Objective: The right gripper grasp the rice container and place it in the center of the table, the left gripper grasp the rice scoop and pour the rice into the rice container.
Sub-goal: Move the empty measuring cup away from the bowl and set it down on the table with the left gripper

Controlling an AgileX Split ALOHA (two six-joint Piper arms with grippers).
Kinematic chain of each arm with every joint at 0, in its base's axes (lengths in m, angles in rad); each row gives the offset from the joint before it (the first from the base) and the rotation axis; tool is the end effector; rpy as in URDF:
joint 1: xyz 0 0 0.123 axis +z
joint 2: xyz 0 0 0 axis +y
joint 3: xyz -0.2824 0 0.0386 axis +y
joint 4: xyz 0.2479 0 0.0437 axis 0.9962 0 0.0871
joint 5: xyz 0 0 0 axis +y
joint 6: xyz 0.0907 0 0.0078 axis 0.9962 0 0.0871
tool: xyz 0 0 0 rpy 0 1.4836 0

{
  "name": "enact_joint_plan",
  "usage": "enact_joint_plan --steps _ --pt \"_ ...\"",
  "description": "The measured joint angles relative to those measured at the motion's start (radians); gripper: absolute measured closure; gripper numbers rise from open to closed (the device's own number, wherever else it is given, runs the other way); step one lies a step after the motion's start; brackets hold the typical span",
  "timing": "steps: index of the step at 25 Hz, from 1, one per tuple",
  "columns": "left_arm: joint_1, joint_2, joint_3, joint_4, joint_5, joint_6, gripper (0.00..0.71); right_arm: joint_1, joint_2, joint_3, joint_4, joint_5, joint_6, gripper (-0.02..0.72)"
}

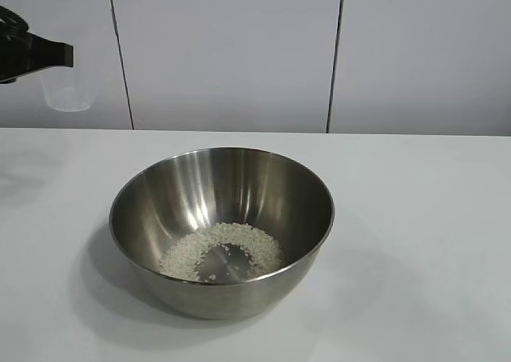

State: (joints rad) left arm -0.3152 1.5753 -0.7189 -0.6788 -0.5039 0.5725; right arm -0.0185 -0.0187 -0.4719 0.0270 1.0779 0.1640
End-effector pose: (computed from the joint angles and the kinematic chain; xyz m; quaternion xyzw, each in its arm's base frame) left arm 0.3093 -0.0719 0.2156 0.0243 0.8179 0.0245 0.5743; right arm -0.0052 0.0023 0.2679 0.0778 0.8565 0.0505 0.5078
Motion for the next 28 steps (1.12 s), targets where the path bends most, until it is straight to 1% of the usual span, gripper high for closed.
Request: enact_joint_plan --steps 2,4,7,11,13,15,18,21,24,28 --pt "0.030 0.000 0.010 0.068 0.001 -0.071 0.703 0.000 0.000 0.000 0.000 0.000 0.000 0.231" --pt "0.058 0.000 0.033 0.163 -0.029 -0.174 0.703 0.000 0.000 0.000 0.000 0.000 0.000 0.231" --pt "0.104 0.000 0.112 0.330 -0.126 -0.370 0.703 0.000 0.000 0.000 0.000 0.000 0.000 0.231" --pt "0.180 0.032 0.219 0.593 -0.282 -0.604 0.703 0.000 0.000 0.000 0.000 0.000 0.000 0.231" --pt "0.214 0.078 0.256 0.685 -0.351 -0.668 0.703 0.000 0.000 0.000 0.000 0.000 0.000 0.231" --pt "0.233 0.132 0.278 0.753 -0.407 -0.694 0.703 0.000 0.000 0.000 0.000 0.000 0.000 0.231" --pt "0.247 0.225 0.299 0.782 -0.479 -0.702 0.703 0.000 0.000 0.000 0.000 0.000 0.000 0.231" --pt "0.248 0.300 0.322 0.784 -0.523 -0.683 0.703 0.000 0.000 0.000 0.000 0.000 0.000 0.231" --pt "0.248 0.337 0.344 0.783 -0.556 -0.654 0.703 0.000 0.000 0.000 0.000 0.000 0.000 0.231" --pt "0.248 0.343 0.372 0.777 -0.567 -0.595 0.703 0.000 0.000 0.000 0.000 0.000 0.000 0.231"
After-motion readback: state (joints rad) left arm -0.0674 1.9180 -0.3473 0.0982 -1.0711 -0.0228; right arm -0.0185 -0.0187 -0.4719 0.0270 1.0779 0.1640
